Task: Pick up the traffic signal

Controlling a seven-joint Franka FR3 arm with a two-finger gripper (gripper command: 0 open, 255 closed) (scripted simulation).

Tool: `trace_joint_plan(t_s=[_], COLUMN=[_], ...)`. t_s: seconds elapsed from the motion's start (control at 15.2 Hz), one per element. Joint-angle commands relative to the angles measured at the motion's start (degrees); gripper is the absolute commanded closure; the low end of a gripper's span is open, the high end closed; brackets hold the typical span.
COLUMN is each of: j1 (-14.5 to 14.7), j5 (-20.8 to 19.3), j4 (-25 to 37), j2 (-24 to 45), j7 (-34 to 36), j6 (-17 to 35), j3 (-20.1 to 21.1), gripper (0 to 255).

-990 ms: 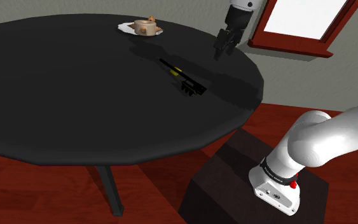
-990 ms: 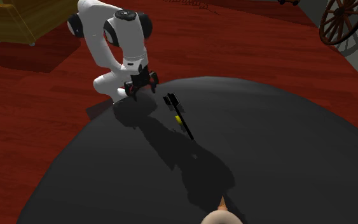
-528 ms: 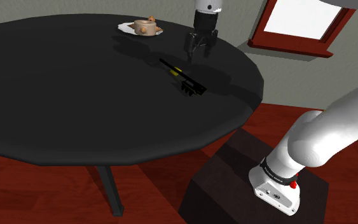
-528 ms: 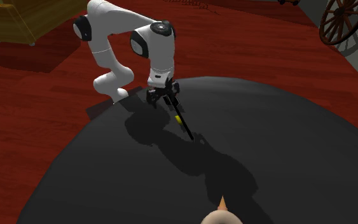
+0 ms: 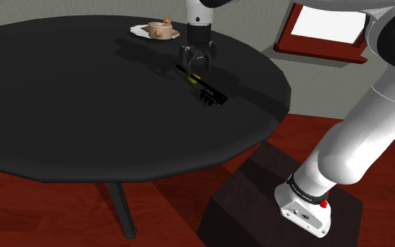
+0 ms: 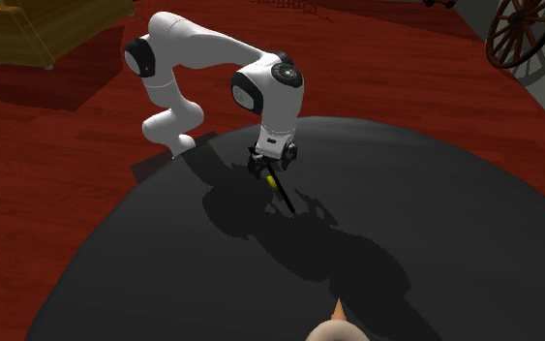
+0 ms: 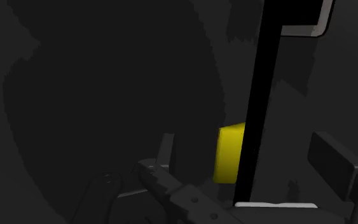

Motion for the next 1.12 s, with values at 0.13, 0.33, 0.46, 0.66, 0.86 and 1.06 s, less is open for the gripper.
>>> trace_joint_plan(t_s=[0.13, 0.33, 0.46, 0.66, 0.86, 1.06], j1=[0.0, 0.0, 0.0, 0.0, 0.0, 0.0], j5=[0.0, 0.0, 0.0, 0.0, 0.0, 0.0], j4=[-3.1, -4.3, -4.3, -4.2, -4.2, -3.5], j2=[0.0, 0.0, 0.1, 0.1, 0.1, 0.0], j7=[0.3, 0.3, 0.3, 0.3, 0.3, 0.3], j6=[3.0, 4.2, 4.3, 4.2, 4.2, 3.4], j3=[0.0, 0.0, 0.0, 0.0, 0.0, 0.0], gripper=[0, 0, 255, 255, 255, 255])
